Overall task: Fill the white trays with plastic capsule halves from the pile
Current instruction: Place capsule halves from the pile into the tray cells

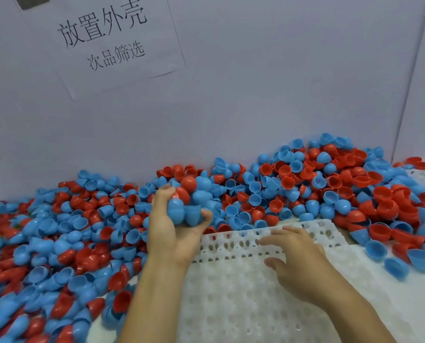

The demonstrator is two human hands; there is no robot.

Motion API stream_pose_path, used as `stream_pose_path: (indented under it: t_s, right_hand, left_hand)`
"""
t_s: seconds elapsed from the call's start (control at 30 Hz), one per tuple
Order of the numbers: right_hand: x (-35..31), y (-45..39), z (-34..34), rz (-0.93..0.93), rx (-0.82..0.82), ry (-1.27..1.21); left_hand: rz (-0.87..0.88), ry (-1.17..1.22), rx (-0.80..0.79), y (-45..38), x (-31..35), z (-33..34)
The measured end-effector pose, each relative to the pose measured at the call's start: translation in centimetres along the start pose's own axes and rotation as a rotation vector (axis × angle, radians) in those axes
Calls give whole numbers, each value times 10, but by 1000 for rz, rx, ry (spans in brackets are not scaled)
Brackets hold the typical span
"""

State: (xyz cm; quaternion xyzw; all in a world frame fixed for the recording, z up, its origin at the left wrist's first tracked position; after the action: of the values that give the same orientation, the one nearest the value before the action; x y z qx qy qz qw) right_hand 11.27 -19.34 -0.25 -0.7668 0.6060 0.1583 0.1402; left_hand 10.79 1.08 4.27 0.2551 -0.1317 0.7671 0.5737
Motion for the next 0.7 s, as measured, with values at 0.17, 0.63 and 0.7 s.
stream_pose_path:
  t_s: [0.17, 0.63, 0.7]
  right_hand:
    - [1, 0, -1, -9, 20, 27]
    - [-24, -3, -5, -109, 140, -840]
    - [-20, -3, -8, -85, 173, -847]
  left_hand:
    - [-66, 73, -49, 37, -29, -9]
    - [-214, 77, -223, 35, -45, -3]
    - [-207, 116, -224, 34, -44, -3]
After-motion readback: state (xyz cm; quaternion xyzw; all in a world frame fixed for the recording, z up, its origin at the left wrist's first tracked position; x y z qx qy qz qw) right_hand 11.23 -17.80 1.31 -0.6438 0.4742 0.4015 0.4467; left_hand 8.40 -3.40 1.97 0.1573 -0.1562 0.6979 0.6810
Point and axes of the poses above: each hand's wrist, its own y-axis away from the middle knuckle, its own z-axis out of the palm, x = y × z, the point moved 8 cm from there along -y, towards the middle knuckle, and after that the axes turned 9 degrees about y, right-handed, at the moved point
